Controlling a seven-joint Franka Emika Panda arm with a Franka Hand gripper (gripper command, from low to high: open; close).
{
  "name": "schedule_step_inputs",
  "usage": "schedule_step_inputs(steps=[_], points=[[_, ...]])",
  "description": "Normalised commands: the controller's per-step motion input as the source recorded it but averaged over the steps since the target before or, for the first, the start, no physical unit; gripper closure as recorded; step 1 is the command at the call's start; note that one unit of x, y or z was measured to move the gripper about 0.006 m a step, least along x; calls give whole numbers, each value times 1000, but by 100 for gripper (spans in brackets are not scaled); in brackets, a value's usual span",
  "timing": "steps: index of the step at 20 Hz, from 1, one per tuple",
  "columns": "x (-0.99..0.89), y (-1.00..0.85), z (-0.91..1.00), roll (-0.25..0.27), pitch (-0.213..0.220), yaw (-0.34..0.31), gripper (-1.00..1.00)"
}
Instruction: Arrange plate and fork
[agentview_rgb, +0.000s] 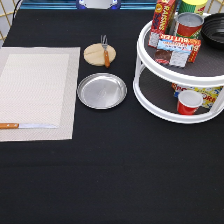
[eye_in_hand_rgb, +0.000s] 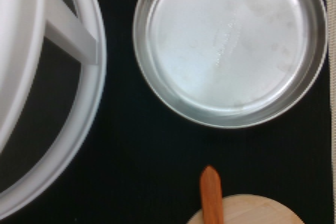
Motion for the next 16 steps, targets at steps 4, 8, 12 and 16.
schedule_step_inputs(steps=[4, 8, 12, 16], points=[[181, 0, 31, 0, 41, 0, -100], [434, -14, 84, -9, 53, -4, -100], [735, -117, 135, -29, 57, -36, -100], [861, -189, 41, -26, 53, -48, -100]])
